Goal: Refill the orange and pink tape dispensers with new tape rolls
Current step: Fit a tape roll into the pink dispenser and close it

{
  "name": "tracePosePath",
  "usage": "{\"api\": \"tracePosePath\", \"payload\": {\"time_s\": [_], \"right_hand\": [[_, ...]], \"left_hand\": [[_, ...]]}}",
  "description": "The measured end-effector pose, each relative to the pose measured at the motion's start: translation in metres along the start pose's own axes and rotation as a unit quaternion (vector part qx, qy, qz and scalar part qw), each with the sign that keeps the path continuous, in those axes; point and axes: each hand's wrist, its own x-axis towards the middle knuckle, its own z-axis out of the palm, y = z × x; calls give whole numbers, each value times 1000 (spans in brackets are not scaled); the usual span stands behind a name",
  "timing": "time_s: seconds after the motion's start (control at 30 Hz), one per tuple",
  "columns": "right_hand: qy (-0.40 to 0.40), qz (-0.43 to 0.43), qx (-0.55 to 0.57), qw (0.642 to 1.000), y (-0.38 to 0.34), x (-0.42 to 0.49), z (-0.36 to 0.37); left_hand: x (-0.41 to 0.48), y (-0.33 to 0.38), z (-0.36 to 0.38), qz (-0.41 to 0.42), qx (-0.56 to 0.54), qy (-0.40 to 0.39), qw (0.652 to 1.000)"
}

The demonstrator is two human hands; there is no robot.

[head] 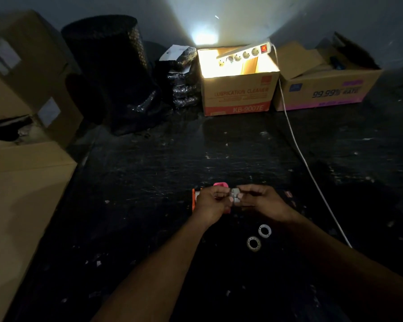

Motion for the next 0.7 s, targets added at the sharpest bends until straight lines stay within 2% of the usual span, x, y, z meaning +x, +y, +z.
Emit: {"api": "tracePosePath", "payload": {"time_s": [0.2, 0.47, 0.6, 0.7], "right_hand": [[32, -12, -42, 999, 6, 22, 4], [77, -15, -114, 990, 22, 49, 12], [101, -18, -155, 983, 30, 60, 16], [123, 11, -189, 974, 37, 68, 15]], "left_hand": [[10, -2, -3, 25, 33, 46, 998], [24, -10, -9, 11, 47, 61, 997], [28, -18, -9, 1, 92, 37, 995], [30, -24, -11, 9, 126, 7, 992]]}}
